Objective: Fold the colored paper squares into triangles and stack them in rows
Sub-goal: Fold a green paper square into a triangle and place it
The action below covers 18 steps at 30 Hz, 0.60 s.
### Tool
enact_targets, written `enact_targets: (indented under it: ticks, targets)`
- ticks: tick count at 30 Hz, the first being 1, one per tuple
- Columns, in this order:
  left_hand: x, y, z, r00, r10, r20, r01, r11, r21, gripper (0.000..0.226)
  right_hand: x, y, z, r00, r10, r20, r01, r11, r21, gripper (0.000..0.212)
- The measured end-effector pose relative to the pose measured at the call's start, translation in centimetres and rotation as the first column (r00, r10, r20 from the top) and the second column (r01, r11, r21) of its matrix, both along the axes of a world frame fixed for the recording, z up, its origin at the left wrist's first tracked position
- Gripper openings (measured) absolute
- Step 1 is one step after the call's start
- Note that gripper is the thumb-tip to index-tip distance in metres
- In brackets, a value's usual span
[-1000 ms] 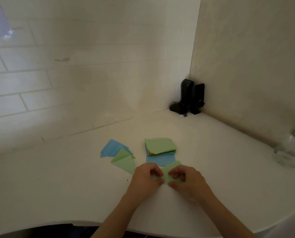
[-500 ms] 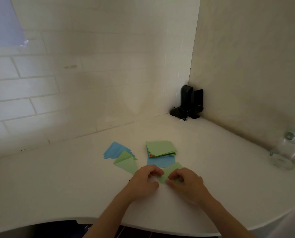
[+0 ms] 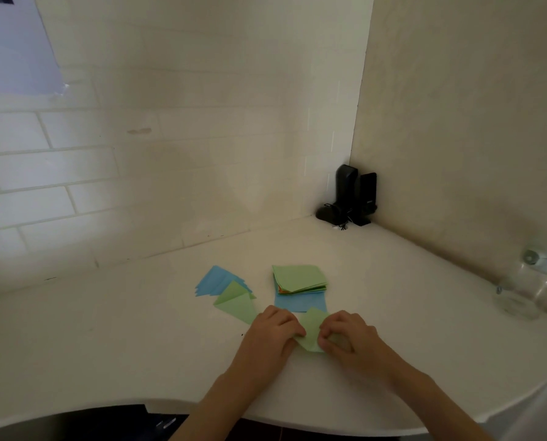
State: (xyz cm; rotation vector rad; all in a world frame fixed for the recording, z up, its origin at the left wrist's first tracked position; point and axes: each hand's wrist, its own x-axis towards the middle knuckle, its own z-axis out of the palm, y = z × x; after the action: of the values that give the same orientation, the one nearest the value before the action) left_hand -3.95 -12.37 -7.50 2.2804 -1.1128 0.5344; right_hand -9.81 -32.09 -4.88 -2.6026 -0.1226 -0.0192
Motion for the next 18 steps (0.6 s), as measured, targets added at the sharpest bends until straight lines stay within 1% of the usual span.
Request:
enact_targets:
  ticks: [1, 3, 6, 7, 9, 10, 11, 15, 16, 18]
  targets:
    - [-0.2, -0.2, 0.0, 1.000, -0.001, 0.014, 0.001, 1.000, 0.006, 0.011, -0.1, -0.1, 0.0, 1.000, -0.004, 0.008, 0.004, 1.000, -0.007, 0.018]
    - [-0.4, -0.4, 0.1, 0.999, 0.005, 0.048, -0.006, 0.999, 0.031, 0.011, -0.3, -0.4, -0.1, 1.000, -0.007, 0.031, 0.008, 1.000, -0.023, 0.004]
    - [-0.6, -0.7, 0.0, 0.997, 0.023, 0.070, -0.027, 0.998, 0.062, 0.013, -0.8, -0.8, -0.2, 0.996, -0.024, 0.087, 0.023, 1.000, 0.005, 0.005]
    - [-0.7, -0.8, 0.0, 0.997, 0.028, 0.065, -0.032, 0.997, 0.067, 0.013, -0.8, -1.0, -0.4, 0.994, -0.033, 0.106, 0.032, 0.999, 0.009, 0.010]
    - [-0.9, -1.0, 0.0, 0.998, 0.038, 0.041, -0.041, 0.997, 0.071, 0.013, -1.1, -1.2, -0.6, 0.989, -0.054, 0.141, 0.055, 0.999, -0.003, 0.037]
    - [-0.9, -1.1, -0.1, 0.999, 0.042, 0.023, -0.043, 0.997, 0.066, 0.012, -1.1, -1.3, -0.7, 0.988, -0.058, 0.146, 0.060, 0.998, -0.013, 0.046]
    - [-1.0, -1.3, -0.1, 0.999, 0.047, 0.005, -0.047, 0.997, 0.057, 0.012, -1.2, -1.5, -0.8, 0.988, -0.055, 0.143, 0.058, 0.998, -0.017, 0.046]
    - [-1.1, -1.9, -0.2, 0.993, 0.061, -0.105, -0.062, 0.998, -0.006, 0.014, -1.5, -1.5, -0.9, 0.993, -0.071, 0.091, 0.072, 0.997, -0.011, 0.020]
    - [-1.2, -2.0, -0.1, 0.986, 0.072, -0.148, -0.079, 0.996, -0.041, 0.016, -1.5, -1.4, -1.0, 0.991, -0.098, 0.089, 0.097, 0.995, 0.019, 0.017]
    - [-1.4, -2.2, -0.1, 0.975, 0.093, -0.200, -0.112, 0.990, -0.083, 0.021, -1.3, -1.2, -1.2, 0.978, -0.163, 0.127, 0.154, 0.985, 0.078, 0.020]
